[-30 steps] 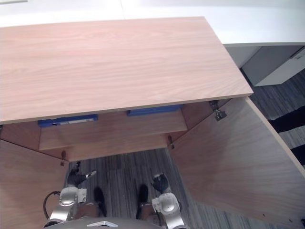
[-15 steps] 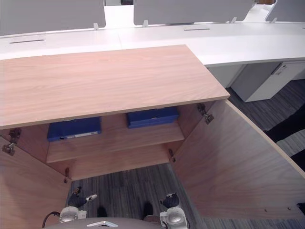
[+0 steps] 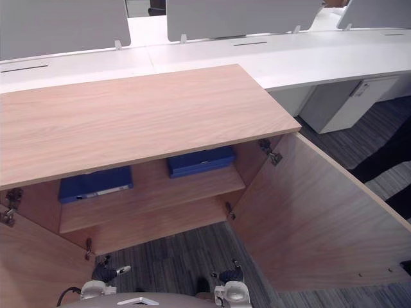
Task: Walk over to the cabinet, pick up the folder, carry it to the office cabinet, place the folder inside the office cabinet, then close the office cabinet door
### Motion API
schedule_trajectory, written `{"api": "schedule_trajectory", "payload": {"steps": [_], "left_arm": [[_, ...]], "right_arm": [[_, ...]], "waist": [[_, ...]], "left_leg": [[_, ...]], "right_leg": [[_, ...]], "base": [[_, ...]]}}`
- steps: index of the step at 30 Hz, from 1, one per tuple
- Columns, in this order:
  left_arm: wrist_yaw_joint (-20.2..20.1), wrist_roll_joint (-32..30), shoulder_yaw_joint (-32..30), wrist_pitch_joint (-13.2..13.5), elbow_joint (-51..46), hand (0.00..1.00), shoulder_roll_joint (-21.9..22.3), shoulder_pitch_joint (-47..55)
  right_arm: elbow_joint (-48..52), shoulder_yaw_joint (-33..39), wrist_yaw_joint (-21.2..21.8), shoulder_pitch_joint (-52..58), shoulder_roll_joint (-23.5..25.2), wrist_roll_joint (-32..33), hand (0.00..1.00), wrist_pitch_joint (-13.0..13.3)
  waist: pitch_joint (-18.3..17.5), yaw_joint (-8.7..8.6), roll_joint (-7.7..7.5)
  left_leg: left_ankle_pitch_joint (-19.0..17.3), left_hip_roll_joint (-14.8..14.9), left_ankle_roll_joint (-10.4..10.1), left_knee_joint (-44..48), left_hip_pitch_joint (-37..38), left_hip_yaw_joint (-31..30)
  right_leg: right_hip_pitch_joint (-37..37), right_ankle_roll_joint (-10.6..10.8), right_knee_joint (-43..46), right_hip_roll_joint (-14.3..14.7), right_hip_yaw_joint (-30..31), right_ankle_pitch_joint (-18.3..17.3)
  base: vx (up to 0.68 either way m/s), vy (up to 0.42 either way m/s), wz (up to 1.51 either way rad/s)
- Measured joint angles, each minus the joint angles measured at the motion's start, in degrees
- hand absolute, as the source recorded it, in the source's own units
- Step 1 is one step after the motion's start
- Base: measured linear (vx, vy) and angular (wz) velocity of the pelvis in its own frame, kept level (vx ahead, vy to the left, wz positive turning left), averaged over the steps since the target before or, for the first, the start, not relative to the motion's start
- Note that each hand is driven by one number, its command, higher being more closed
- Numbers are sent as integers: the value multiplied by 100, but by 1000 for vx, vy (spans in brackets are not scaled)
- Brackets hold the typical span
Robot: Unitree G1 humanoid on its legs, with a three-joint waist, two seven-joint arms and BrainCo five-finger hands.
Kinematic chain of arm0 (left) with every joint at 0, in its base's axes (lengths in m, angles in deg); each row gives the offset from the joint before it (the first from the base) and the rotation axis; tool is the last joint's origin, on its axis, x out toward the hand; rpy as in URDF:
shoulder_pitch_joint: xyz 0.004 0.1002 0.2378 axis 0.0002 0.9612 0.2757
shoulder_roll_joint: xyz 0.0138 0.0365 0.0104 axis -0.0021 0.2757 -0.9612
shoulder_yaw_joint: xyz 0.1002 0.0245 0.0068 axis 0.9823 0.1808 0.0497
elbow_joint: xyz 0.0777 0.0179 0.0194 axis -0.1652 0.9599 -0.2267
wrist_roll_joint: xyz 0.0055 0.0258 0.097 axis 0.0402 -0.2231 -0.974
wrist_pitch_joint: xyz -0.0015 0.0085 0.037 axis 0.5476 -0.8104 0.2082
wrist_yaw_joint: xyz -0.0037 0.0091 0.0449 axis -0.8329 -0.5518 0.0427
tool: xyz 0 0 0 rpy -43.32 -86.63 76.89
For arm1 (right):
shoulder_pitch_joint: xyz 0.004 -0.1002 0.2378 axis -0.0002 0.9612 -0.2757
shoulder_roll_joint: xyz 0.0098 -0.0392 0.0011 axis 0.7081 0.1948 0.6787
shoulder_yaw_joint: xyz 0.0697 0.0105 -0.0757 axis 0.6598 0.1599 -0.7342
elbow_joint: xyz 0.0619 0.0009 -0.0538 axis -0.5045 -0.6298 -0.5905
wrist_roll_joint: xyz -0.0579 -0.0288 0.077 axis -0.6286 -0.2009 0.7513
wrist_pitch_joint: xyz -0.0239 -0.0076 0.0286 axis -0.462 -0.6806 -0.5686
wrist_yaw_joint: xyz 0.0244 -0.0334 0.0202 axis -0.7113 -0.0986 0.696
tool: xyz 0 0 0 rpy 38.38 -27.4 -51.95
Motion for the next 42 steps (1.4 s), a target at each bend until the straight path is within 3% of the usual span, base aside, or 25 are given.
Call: {"api": "schedule_trajectory", "payload": {"steps": [7,12,17,27,33,42], "left_arm": [[-3,-4,-26,-55,-42,0,-1,54],[-2,-5,-45,-57,-179,0,-111,117],[1,-8,-29,-57,-245,0,-97,151],[-91,-29,-161,-74,-310,0,201,90],[-258,-174,-256,-74,-304,0,221,31],[-385,-226,37,-71,-225,0,-50,69]], "right_arm": [[2064,473,-23,706,28,357,0,-38],[4110,1076,-219,1044,98,434,0,95],[5013,1913,-529,1146,333,565,0,304],[5017,3380,-1020,1313,493,1830,0,415],[4628,3655,-884,929,336,2393,0,462],[3499,3615,-377,95,-1036,2474,0,516]], "waist": [[-8,-194,-3],[-53,-452,-46],[-81,-651,-46],[-158,-896,101],[-138,-985,137],[-64,-921,325]], "left_leg": [[-195,2,-35,35,241,434],[-338,8,-73,39,351,896],[-491,13,-112,40,536,1262],[-687,42,-89,39,652,1835],[-775,6,-99,41,688,1934],[-969,64,-82,598,410,1637]], "right_leg": [[-22,-7,-2,58,416,2],[-197,15,26,152,869,100],[-210,5,25,239,1233,102],[-457,7,263,412,1632,107],[-498,5,325,417,1725,106],[-444,-86,273,245,1352,-47]], "base": [[-8,-6,-34],[-10,-16,-51],[9,-28,-42],[25,-45,-31],[-13,-66,-10],[-15,-94,16]]}}
